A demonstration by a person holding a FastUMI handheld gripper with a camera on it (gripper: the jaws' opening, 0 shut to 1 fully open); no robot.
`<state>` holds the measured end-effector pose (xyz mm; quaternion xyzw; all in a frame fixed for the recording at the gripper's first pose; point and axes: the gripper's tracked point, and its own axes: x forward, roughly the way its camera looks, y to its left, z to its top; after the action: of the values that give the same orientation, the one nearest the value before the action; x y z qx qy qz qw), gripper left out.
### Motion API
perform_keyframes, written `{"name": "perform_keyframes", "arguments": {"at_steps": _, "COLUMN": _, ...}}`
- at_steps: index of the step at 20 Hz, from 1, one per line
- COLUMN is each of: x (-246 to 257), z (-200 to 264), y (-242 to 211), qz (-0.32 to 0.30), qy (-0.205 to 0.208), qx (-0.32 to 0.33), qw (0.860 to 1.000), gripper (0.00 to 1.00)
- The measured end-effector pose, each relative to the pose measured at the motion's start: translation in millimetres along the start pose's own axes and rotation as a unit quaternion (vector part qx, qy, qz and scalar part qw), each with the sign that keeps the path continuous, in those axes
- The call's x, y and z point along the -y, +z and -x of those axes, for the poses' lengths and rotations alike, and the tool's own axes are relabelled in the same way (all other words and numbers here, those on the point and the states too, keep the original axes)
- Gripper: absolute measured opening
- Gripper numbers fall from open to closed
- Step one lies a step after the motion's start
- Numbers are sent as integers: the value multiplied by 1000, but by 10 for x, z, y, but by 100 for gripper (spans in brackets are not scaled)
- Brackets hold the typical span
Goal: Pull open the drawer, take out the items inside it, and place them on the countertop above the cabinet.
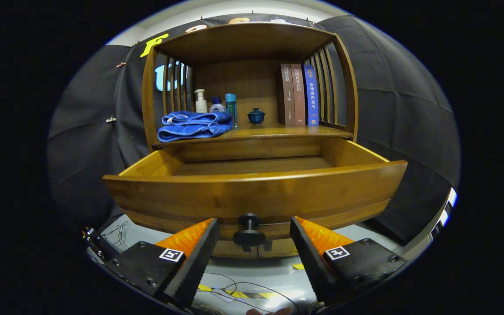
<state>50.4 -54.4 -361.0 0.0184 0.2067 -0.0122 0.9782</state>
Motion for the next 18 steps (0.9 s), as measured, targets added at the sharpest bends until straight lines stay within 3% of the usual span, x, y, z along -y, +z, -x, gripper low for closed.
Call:
{"name": "perform_keyframes", "arguments": {"at_steps": 4, "x": -57, "z": 62, "y": 536, "qz": 17, "qy": 15, "qx": 8, "qw": 1000, "gripper": 100}}
{"name": "perform_keyframes", "arguments": {"at_steps": 9, "x": -149, "z": -157, "y": 1034, "qz": 48, "qy": 35, "qx": -30, "qw": 998, "gripper": 100}}
{"name": "perform_keyframes", "arguments": {"at_steps": 14, "x": -130, "z": -685, "y": 1130, "qz": 21, "qy": 32, "qx": -118, "qw": 992, "gripper": 100}}
{"name": "perform_keyframes", "arguments": {"at_steps": 18, "x": -163, "z": -1108, "y": 907, "qz": 16, "qy": 47, "qx": -215, "qw": 975, "gripper": 100}}
